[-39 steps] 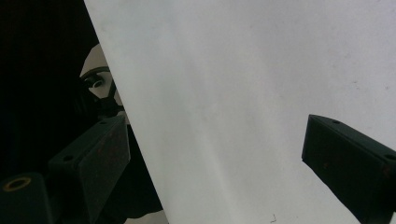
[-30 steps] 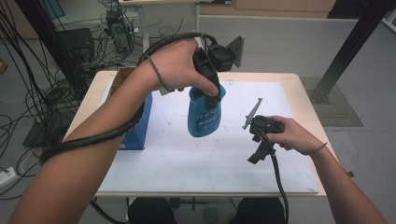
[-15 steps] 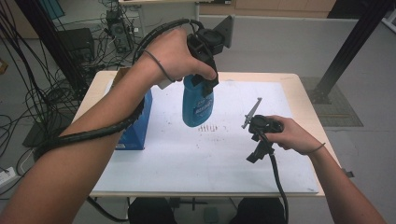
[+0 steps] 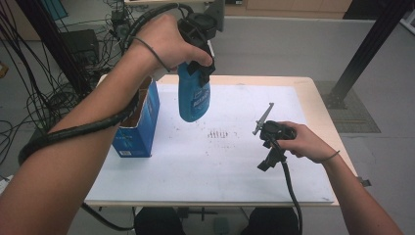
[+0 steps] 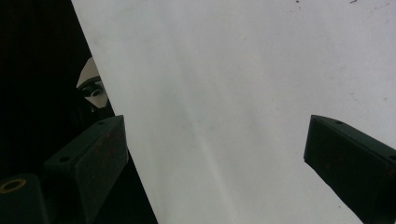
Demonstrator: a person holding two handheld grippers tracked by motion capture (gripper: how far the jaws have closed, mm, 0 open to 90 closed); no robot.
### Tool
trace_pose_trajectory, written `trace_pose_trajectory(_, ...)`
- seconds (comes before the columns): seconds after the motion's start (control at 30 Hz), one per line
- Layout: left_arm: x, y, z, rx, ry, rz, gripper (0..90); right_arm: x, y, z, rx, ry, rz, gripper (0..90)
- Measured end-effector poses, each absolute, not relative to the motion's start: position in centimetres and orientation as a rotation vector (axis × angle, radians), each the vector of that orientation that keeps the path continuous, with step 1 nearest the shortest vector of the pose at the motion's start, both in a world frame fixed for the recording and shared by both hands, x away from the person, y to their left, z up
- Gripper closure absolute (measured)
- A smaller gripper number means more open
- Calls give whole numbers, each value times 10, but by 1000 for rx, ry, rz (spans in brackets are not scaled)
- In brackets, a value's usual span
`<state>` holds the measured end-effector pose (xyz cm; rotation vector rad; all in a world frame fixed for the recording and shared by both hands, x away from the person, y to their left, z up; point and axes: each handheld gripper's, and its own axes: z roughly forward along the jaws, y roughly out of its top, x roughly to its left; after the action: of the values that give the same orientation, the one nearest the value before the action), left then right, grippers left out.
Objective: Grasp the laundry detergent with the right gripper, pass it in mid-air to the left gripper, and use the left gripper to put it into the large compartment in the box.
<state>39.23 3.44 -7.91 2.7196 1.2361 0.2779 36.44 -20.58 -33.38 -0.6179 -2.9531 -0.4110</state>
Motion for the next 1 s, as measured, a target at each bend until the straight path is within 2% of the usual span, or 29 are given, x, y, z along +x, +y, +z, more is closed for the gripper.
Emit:
trace_pose_trajectory(0.3, 404, 65, -68, 2649, 1357, 292, 378, 364, -203, -334, -608, -2960, -415, 60)
trace_pose_trajectory(0.73, 426, 121, -64, 2502, 1626, 328, 378, 365, -199, -334, -586, -2962, -418, 57)
trace_pose_trajectory(1.0, 433, 150, -66, 2421, 1737, 300, 378, 365, -196, -334, -590, -2963, -421, 54)
